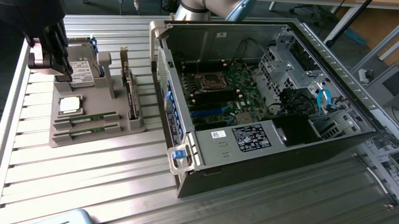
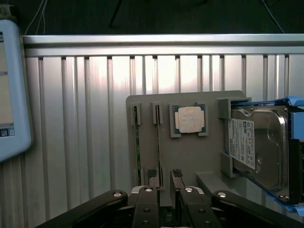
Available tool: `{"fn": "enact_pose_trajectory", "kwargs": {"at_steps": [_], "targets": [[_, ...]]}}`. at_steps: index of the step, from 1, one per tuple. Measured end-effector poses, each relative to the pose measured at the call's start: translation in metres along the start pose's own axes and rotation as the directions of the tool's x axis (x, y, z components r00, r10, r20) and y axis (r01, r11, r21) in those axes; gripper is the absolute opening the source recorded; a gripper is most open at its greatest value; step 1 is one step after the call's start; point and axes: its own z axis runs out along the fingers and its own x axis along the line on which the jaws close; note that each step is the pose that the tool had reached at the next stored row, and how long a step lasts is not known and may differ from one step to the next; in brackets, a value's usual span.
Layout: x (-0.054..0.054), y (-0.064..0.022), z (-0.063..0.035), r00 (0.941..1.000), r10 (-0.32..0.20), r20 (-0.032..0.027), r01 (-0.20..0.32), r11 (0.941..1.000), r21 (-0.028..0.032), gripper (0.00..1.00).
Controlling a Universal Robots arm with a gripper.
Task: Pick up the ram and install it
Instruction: 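Pick up the ram and move it above insertion slot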
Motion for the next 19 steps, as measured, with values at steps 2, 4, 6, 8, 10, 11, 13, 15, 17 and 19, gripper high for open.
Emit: {"fn": "enact_pose_trajectory", "kwargs": {"at_steps": [2, 4, 6, 8, 10, 11, 13, 15, 17, 19], "targets": [[0.0, 0.0, 0.002, 1.0, 0.0, 0.0, 0.0, 1.0, 0.0001, 0.24], [0.0, -0.0001, 0.0037, 1.0, 0.0, 0.0, 0.0, 1.0, 0.0001, 0.24], [0.0, -0.0001, 0.0056, 1.0, 0.0, -0.0001, 0.0, 1.0, 0.0002, 0.24], [0.0, -0.0001, 0.0077, 1.0, 0.0, 0.0, 0.0, 1.0, 0.0002, 0.24], [0.0, -0.0001, 0.01, 1.0, 0.0, 0.0, 0.0, 1.0, 0.0003, 0.24], [0.0, -0.0002, 0.011, 1.0, 0.0, 0.0, 0.0, 1.0, 0.0003, 0.24], [0.0, -0.0002, 0.0134, 1.0, 0.0, 0.0, 0.0, 1.0, 0.0004, 0.24], [0.0, -0.0002, 0.0154, 1.0, 0.0, 0.0, 0.0, 1.0, 0.0003, 0.24], [0.0, -0.0002, 0.0175, 1.0, 0.0, 0.0, 0.0, 1.0, 0.0003, 0.24], [0.0, -0.0003, 0.0194, 1.0, 0.0, 0.0, 0.0, 1.0, 0.0003, 0.24]]}}
